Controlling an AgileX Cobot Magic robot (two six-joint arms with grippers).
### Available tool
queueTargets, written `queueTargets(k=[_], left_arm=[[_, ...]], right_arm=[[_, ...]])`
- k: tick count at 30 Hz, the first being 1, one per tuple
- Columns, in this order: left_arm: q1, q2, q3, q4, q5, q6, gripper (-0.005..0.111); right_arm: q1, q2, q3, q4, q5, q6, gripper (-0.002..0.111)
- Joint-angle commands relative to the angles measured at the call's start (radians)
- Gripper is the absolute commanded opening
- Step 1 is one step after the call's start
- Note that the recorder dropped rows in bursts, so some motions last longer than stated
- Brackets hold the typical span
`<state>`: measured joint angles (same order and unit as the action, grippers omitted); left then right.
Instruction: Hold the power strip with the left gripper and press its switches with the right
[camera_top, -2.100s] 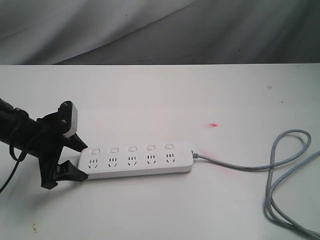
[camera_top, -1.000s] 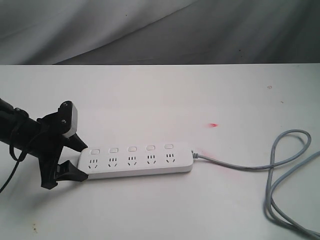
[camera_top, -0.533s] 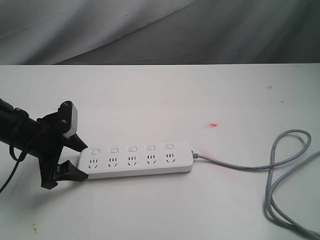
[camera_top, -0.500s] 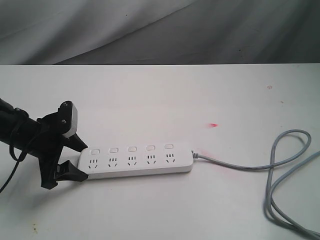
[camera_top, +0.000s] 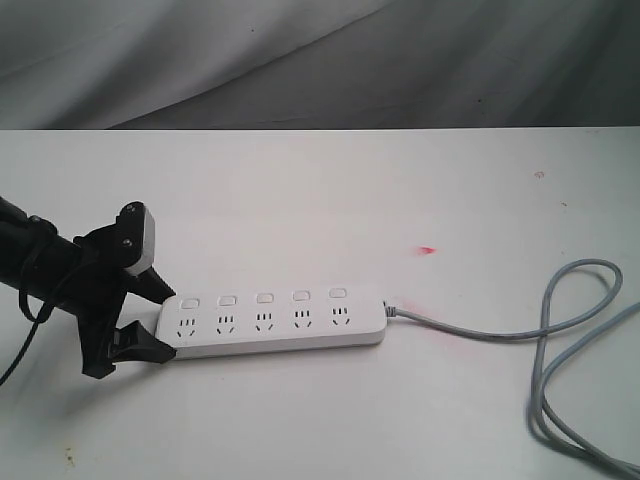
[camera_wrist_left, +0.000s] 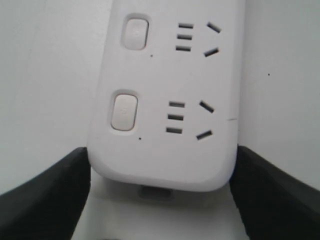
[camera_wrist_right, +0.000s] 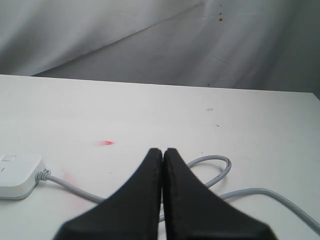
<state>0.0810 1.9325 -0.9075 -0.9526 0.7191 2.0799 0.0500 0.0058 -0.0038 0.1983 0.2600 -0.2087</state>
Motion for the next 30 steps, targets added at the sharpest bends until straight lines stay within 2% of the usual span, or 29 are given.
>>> queueTargets(k=[1,5,12,19,30], left_arm=[[0.001,0.000,-0.005,-0.003,0.011,-0.003,0.061],[0.001,0.000,-0.005,-0.003,0.011,-0.003,0.062],[0.001,0.000,-0.005,-0.003,0.022,-0.005,0.085],[0.001,-0.014,-0.006,-0.003,0.032,-0.057,0.084],[0.001,-0.206,-0.006,-0.097,0.037,-0.063,0.084]], right_arm=[[-0.004,-0.006,0.004,0.003,-0.009,-0.003,0.000],[-0.004,-0.006,0.004,0.003,-0.009,-0.003,0.000],[-0.004,-0.006,0.004,0.003,-0.009,-0.003,0.000],[-0.004,-0.006,0.004,0.003,-0.009,0.000,0.000],[-0.004,-0.006,0.004,0.003,-0.009,0.000,0.000]])
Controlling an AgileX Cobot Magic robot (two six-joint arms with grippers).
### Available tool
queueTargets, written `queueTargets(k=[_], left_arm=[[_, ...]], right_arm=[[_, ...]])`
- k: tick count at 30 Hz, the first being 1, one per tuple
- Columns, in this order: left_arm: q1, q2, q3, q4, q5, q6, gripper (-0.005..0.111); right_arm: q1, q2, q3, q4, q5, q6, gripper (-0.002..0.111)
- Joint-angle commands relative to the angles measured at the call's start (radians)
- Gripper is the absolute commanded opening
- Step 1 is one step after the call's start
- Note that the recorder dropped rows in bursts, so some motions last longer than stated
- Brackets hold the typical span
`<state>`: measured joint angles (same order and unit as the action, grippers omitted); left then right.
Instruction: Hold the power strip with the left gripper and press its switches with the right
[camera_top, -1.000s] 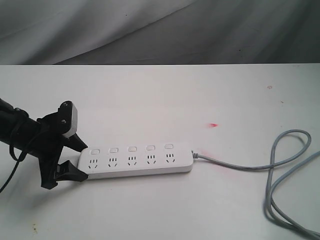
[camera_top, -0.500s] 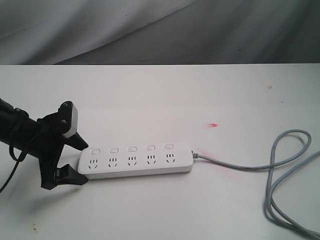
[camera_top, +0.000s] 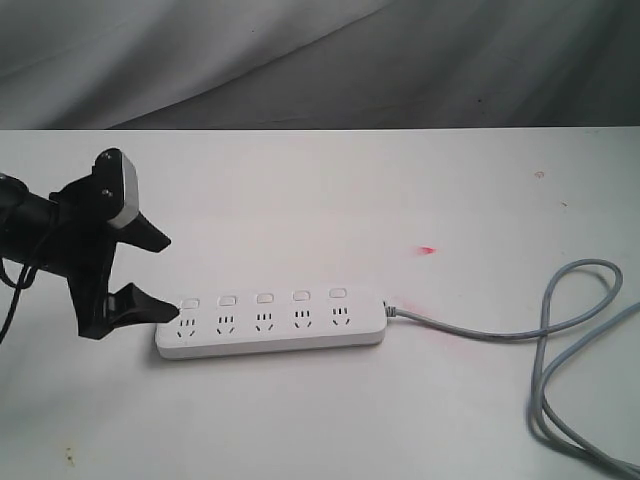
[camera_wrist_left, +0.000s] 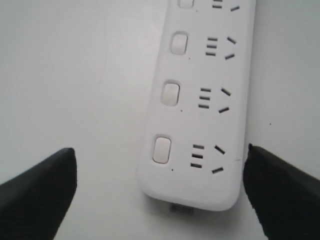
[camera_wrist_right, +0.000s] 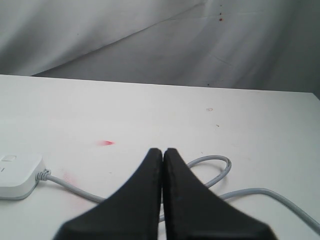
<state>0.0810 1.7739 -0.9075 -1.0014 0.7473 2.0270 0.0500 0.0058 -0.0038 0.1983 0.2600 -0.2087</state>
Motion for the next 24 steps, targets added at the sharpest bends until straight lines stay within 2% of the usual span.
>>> queueTargets(k=[1,6,9,11,14,18,24], left_arm=[[0.001,-0.061,-0.006,-0.056,0.015,-0.011,0.084],[0.001,-0.175,-0.006,-0.108,0.017,-0.130,0.084],[0.001,-0.280,-0.006,-0.132,0.074,-0.218,0.084],[0.001,-0.343,-0.006,-0.149,0.122,-0.296,0.080],[0.001,-0.422,-0.006,-0.141,0.198,-0.390,0.064],[0.001,-0.460,-0.006,-0.141,0.258,-0.412,0.043],[0.001,-0.460,-0.006,-0.141,0.297,-0.412,0.024]], right_arm=[[-0.004,-0.006,0.004,0.003,-0.009,0.000,0.000],[-0.004,-0.006,0.004,0.003,-0.009,0.000,0.000],[-0.004,-0.006,0.004,0.003,-0.009,0.000,0.000],[-0.004,-0.006,0.004,0.003,-0.009,0.000,0.000],[-0.004,-0.006,0.004,0.003,-0.009,0.000,0.000],[-0.004,-0.006,0.004,0.003,-0.009,0.000,0.000],[-0.004,-0.006,0.004,0.003,-0.009,0.000,0.000]])
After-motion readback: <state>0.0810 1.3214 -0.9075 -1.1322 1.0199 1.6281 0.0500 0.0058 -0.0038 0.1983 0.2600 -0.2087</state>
